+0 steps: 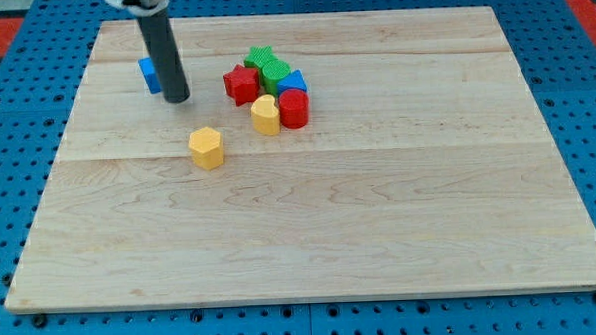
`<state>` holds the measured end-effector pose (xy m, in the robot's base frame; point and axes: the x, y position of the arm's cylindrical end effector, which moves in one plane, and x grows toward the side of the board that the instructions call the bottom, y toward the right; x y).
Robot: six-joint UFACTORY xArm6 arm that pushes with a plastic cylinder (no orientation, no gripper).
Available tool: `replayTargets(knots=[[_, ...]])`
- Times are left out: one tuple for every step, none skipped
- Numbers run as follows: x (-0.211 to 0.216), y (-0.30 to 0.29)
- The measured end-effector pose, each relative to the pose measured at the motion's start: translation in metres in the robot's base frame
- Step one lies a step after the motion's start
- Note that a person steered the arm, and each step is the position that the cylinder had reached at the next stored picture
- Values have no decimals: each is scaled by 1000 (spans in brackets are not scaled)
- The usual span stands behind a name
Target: Slide the blue cube slightly to the top
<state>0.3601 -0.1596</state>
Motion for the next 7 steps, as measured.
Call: replayTargets(knots=[[-51,-10],[-75,2],[-68,-3],[-42,-5],[-69,-26],[-56,-27],[-52,-60]])
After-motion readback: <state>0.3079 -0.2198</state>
